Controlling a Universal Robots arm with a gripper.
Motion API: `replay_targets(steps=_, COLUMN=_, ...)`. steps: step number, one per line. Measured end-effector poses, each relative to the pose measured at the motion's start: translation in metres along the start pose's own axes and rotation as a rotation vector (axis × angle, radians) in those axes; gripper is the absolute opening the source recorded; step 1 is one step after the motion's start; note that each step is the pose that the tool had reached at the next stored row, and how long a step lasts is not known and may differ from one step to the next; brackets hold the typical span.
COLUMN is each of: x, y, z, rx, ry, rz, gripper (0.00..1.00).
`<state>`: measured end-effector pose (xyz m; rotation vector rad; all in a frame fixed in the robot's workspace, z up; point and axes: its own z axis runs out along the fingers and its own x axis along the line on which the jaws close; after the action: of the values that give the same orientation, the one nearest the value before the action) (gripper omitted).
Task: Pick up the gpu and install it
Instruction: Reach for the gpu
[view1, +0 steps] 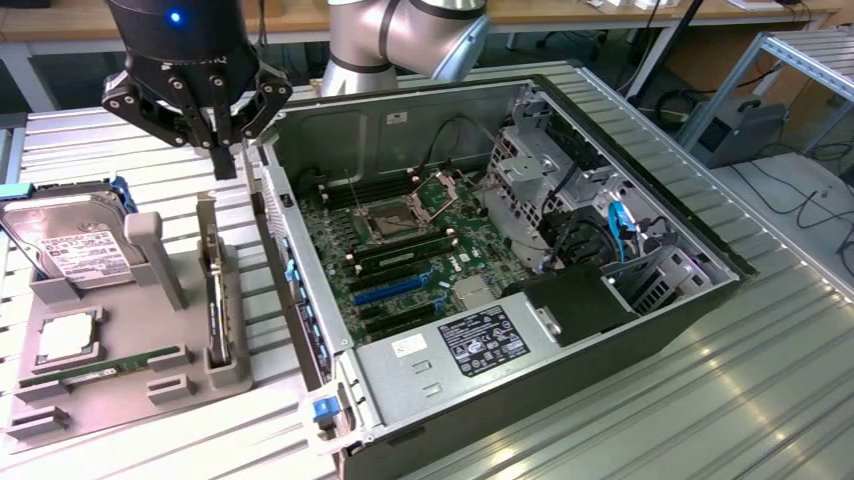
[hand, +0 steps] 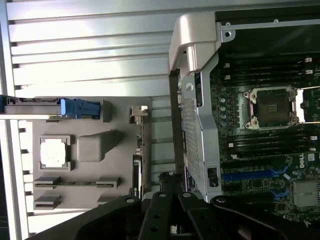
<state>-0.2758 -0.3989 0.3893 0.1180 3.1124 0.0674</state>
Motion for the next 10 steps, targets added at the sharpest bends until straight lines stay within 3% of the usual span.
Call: replay_targets(steps=10, x=0.0074, y=-0.0006, z=0.0, rx=0.0, ry=0.0, rz=0.0, gripper=0.11)
